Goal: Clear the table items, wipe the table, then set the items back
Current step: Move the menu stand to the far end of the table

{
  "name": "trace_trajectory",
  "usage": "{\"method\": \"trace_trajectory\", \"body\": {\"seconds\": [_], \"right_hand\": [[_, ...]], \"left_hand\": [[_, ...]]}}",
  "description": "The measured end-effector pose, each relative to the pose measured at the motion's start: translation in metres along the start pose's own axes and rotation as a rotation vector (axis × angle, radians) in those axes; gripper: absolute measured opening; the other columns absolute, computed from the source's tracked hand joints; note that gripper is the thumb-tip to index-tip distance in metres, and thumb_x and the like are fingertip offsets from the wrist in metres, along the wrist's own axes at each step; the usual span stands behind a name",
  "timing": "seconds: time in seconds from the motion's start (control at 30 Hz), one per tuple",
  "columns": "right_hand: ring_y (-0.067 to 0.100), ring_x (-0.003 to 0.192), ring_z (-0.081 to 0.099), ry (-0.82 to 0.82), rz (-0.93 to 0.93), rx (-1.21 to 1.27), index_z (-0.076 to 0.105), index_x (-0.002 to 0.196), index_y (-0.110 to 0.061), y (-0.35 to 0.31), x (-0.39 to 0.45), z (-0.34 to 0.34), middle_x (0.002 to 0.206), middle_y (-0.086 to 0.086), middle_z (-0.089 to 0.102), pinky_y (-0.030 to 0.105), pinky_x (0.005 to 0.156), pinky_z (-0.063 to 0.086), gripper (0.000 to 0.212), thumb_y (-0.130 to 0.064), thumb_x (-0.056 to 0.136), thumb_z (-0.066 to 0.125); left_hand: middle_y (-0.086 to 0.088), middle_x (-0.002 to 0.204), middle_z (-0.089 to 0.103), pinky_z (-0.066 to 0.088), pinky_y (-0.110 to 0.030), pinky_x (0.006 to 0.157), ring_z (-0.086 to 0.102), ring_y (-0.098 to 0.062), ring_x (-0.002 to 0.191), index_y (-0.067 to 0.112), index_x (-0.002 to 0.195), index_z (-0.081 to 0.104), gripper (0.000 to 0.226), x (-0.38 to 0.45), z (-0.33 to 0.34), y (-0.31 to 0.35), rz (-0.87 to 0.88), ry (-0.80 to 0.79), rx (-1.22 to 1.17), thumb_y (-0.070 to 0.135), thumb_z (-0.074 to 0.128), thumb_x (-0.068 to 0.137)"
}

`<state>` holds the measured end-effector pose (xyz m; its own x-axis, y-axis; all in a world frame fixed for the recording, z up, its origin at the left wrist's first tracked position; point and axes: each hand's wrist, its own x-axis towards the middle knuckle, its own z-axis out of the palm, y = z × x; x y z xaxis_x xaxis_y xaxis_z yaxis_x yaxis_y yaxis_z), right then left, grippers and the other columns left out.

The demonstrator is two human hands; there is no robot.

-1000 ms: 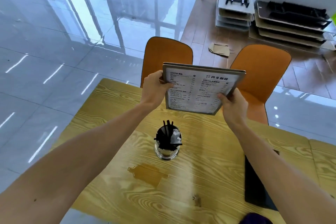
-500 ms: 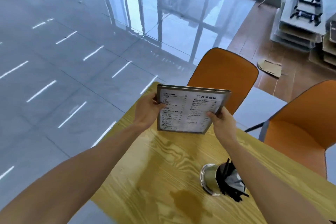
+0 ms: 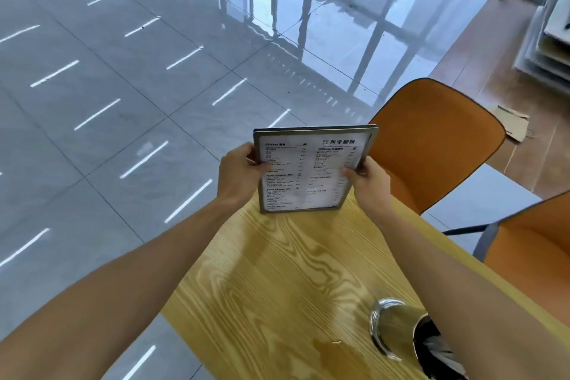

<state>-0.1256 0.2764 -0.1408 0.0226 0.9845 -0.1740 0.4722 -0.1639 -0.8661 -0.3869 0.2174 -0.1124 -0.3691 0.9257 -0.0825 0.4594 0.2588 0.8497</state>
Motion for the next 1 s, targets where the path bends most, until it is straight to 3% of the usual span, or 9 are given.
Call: {"method": "trace_trajectory", "body": {"seconds": [0.3,0.43,0.57,0.7,0.77,0.9,1.0], "right_hand": [[0.005,0.091,0.064,-0.070,-0.057,-0.076,0.066,0.115,-0.009,-0.025,0.053,0.026,0.112,-0.003,0.071,0.008,0.060,0.051,0.021,-0.012,0.095,0.069],[0.014,0.101,0.064,-0.061,-0.060,-0.093,0.066,0.119,-0.010,-0.031,0.068,0.037,0.117,-0.001,0.070,0.013,0.066,0.049,0.025,-0.015,0.095,0.069],[0.013,0.103,0.061,-0.059,-0.049,-0.108,0.061,0.124,-0.011,-0.032,0.071,0.041,0.120,-0.002,0.068,0.015,0.069,0.048,0.028,-0.018,0.098,0.067],[0.015,0.105,0.059,-0.093,0.003,-0.129,0.057,0.130,-0.011,-0.030,0.062,0.039,0.122,-0.001,0.064,0.017,0.068,0.047,0.033,-0.022,0.100,0.063],[0.015,0.107,0.059,-0.135,0.020,-0.117,0.054,0.135,-0.012,-0.030,0.057,0.032,0.127,0.001,0.064,0.019,0.068,0.049,0.038,-0.023,0.100,0.064],[0.021,0.111,0.064,-0.187,0.007,-0.176,0.052,0.140,-0.016,-0.024,0.042,0.003,0.124,0.004,0.068,0.039,0.091,0.055,0.046,-0.031,0.098,0.066],[0.019,0.108,0.064,-0.181,-0.015,-0.220,0.055,0.139,-0.020,-0.019,0.026,-0.029,0.124,0.003,0.067,0.041,0.092,0.056,0.045,-0.035,0.097,0.066]], "left_hand": [[0.014,0.088,0.070,0.043,-0.007,0.059,0.063,0.003,0.073,0.019,0.099,0.072,0.018,0.024,-0.009,-0.011,-0.052,0.102,0.030,0.015,0.078,0.082],[0.015,0.085,0.067,0.044,-0.007,0.058,0.062,0.005,0.071,0.019,0.097,0.071,0.016,0.036,-0.010,-0.010,-0.058,0.137,0.048,0.015,0.077,0.083],[0.012,0.087,0.069,0.046,-0.010,0.063,0.063,0.003,0.073,0.018,0.096,0.070,0.014,0.038,-0.009,-0.013,-0.064,0.151,0.038,0.017,0.077,0.084],[0.011,0.085,0.067,0.046,-0.005,0.060,0.063,0.000,0.075,0.014,0.094,0.067,0.013,0.029,-0.008,-0.019,-0.086,0.140,0.004,0.021,0.076,0.087],[0.006,0.092,0.068,0.050,-0.010,0.067,0.064,-0.006,0.081,0.012,0.099,0.066,0.015,0.022,-0.004,-0.022,-0.098,0.128,-0.004,0.021,0.073,0.090],[-0.004,0.117,0.065,0.054,-0.028,0.079,0.065,-0.019,0.103,0.013,0.121,0.059,0.037,0.004,0.016,-0.021,-0.152,0.052,0.004,0.028,0.071,0.090],[-0.012,0.138,0.050,0.051,-0.041,0.096,0.055,-0.027,0.122,0.007,0.146,0.034,0.077,-0.018,0.036,-0.011,-0.246,-0.013,0.054,0.038,0.072,0.086]]}}
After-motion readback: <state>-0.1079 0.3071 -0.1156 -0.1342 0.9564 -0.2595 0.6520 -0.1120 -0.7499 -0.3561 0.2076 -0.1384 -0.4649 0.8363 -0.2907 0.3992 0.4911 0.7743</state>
